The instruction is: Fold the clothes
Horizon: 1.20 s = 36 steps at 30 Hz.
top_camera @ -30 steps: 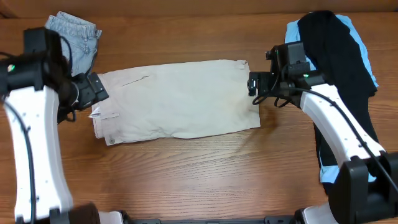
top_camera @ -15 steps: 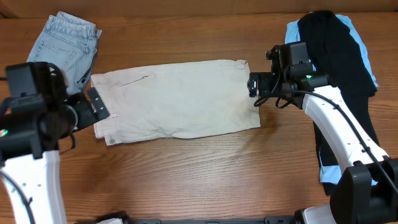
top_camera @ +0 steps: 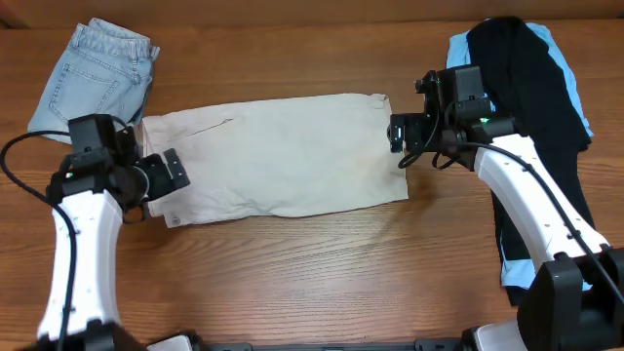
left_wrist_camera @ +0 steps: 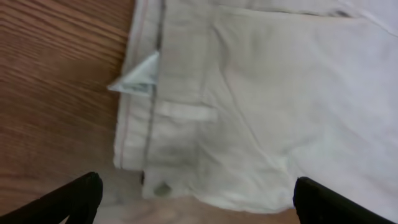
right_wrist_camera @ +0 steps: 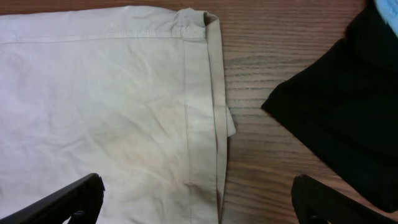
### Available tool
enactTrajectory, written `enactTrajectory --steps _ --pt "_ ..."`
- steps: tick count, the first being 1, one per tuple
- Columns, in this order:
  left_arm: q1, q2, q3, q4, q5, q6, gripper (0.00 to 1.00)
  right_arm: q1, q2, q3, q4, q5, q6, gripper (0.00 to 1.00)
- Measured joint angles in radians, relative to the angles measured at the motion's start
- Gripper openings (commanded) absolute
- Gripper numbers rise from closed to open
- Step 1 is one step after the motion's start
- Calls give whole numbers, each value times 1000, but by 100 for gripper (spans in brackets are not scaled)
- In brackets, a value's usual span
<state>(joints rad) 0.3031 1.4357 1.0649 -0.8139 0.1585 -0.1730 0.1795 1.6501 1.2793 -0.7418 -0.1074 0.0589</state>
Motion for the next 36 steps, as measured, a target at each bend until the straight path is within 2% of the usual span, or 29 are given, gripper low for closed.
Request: enactTrajectory --steps 5,12,20,22,23,25,27,30,32,34,36 --pt "98 158 -5 127 43 54 100 0 0 0 0 0 -1 100" --pt "116 343 -6 244 116 130 98 5 0 0 -11 0 -3 100" --pt "116 411 0 317 225 209 94 5 0 0 0 -1 -3 98" --pt "115 420 3 336 238 223 86 5 0 0 3 0 -4 95" --pt "113 425 4 346 242 229 73 5 0 0 5 0 -3 94" --pt "103 437 6 369 245 237 42 5 0 0 9 -1 -3 90" --pt "90 454 8 384 249 237 20 5 0 0 10 0 -3 86" --pt "73 467 10 392 255 241 9 5 0 0 24 -6 -2 79" --pt "67 467 14 387 257 235 6 5 0 0 41 -13 0 67" --pt "63 467 24 367 256 230 4 5 0 0 65 -18 7 46" --pt "58 467 44 314 256 228 4 6 0 0 96 -26 16 20"
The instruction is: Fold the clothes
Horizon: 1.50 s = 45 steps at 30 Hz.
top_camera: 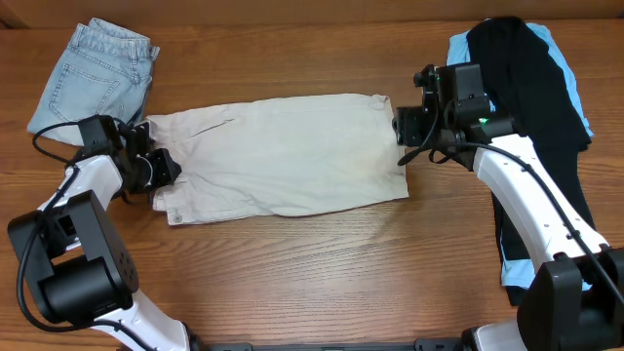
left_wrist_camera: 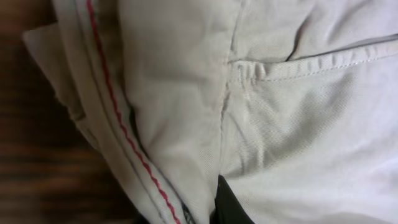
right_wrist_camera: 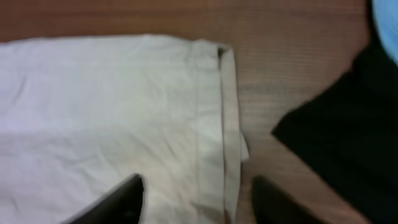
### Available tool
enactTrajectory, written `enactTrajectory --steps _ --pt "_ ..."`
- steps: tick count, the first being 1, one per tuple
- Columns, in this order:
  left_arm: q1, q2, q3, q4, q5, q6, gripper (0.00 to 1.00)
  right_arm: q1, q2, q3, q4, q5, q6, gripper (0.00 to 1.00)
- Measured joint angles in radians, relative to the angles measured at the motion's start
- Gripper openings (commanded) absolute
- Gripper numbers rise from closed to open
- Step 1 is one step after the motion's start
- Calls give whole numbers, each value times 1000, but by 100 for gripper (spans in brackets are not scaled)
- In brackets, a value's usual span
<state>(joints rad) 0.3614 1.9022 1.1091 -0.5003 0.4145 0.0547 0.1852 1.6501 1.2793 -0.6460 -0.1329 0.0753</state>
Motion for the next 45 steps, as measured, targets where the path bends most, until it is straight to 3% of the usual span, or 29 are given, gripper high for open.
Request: enactTrajectory --steps 2,3,11,17,31,36,45 --pt "-7 -1 29 -92 -5 -3 4 0 0 0 29 -12 10 6" --pt "-10 -4 46 -141 -9 -3 4 0 2 0 42 -21 13 4" --pt "-47 -140 291 -434 -77 23 4 0 144 0 110 -124 42 4" --pt "-105 -214 431 -547 -140 56 4 0 272 0 141 -189 55 4" --pt "-412 -215 449 -474 -253 49 4 40 350 0 167 -260 72 4" --pt "-570 -196 449 -372 -282 -5 4 40 350 0 164 -261 81 4" --pt "-725 -60 451 -218 -294 -110 4 40 350 0 163 -261 82 4"
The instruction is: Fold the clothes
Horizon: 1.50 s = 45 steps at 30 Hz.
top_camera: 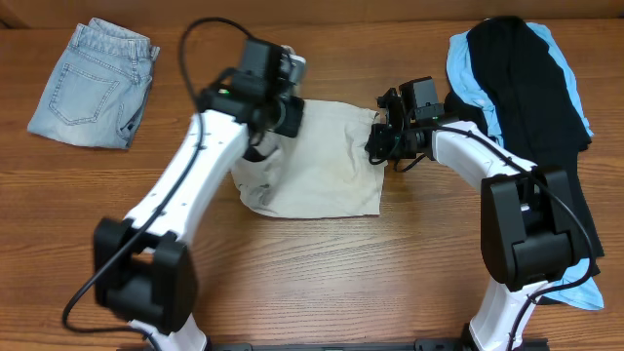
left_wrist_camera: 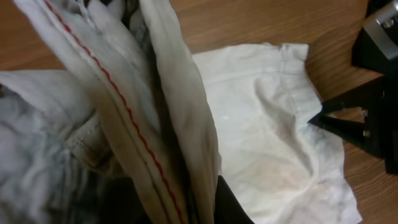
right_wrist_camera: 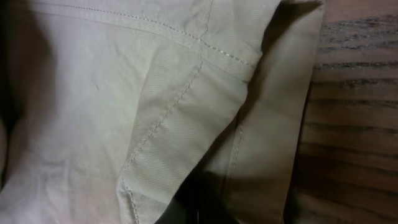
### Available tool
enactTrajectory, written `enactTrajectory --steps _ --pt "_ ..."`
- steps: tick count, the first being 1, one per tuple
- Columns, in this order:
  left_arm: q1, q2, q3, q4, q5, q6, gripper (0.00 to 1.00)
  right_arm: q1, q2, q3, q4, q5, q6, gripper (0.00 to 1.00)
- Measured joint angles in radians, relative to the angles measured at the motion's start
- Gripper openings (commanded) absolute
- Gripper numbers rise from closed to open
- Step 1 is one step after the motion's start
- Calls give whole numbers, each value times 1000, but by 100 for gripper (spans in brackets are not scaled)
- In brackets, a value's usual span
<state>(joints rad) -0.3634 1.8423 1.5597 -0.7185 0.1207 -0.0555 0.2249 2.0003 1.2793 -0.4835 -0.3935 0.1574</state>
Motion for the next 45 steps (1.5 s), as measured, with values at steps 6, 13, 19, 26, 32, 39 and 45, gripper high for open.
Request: enactTrajectory --steps 6,13,19,26,32,39,45 --pt "-55 55 5 -5 -67 -86 4 -9 -1 3 -37 -3 6 4" --pt "-8 56 217 -304 -178 -118 4 -66 -71 139 -233 -18 -9 4" --pt "2 56 428 -526 -257 -112 4 -50 -133 193 -242 -48 -31 4" --pt "-3 56 525 -616 -316 -94 4 14 -49 158 -243 -53 -45 4" --pt "-3 56 525 -632 -409 -72 4 24 70 150 -243 -48 -48 4" --pt "19 56 526 -632 -448 -65 4 24 130 149 -235 -51 -50 4" --pt "17 71 529 -598 -340 -69 4 19 131 149 -235 -53 -49 4"
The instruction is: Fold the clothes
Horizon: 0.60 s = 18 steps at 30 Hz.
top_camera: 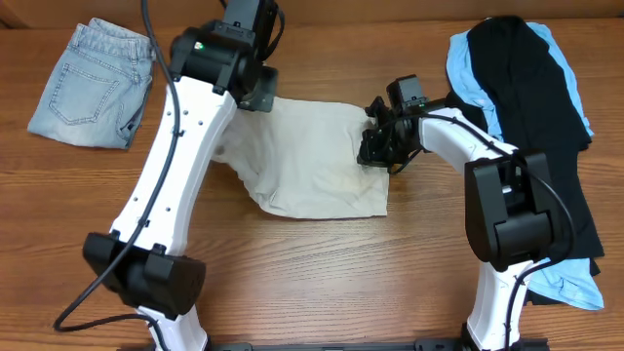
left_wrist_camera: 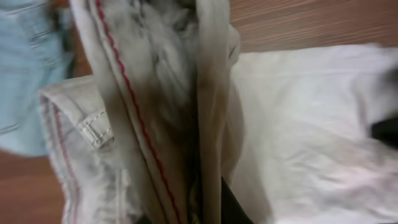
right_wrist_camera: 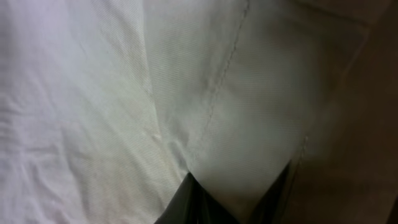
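The cream shorts lie mid-table, their left part lifted off the wood. High above the back of the table, my left gripper is shut on the waistband, whose red stitching hangs down in the left wrist view, and its fingertips barely show under the cloth. My right gripper is low at the shorts' right hem, shut on the hem fabric, with its dark fingers either side of the cloth.
Folded blue jeans lie at the back left. A heap of black and light-blue clothes runs down the right side, under my right arm. The bare wooden table stretches along the front.
My left gripper has risen and shifted slightly back-left with the waistband, lifting more cloth. My right gripper, still at the right hem, has moved a little forward.
Both grippers stood open at the ends of the shorts, which lay flat. The left then shut on the waistband at the left end while the right neared the hem. Later the left had carried the waistband over toward the right. Now it holds it higher.
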### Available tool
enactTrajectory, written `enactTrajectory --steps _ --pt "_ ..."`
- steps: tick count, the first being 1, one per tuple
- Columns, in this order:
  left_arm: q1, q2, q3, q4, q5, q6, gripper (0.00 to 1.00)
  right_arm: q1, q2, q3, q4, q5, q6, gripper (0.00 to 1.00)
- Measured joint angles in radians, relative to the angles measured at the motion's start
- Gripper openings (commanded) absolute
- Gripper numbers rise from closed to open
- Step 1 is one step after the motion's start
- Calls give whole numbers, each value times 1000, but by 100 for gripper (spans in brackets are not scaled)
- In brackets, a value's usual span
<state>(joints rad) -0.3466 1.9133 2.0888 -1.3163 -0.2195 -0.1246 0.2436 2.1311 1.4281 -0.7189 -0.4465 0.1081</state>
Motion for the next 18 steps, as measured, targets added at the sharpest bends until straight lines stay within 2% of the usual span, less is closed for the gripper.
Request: enactTrajectory --steps 4,11,18 --pt "-42 68 9 69 95 -19 4 -4 0 0 -1 -2 0 4" --pt "-134 284 12 224 264 -74 4 -30 3 0 -8 -44 0 4" --pt "-218 425 12 389 334 -145 4 -129 -33 31 -53 -134 2 4"
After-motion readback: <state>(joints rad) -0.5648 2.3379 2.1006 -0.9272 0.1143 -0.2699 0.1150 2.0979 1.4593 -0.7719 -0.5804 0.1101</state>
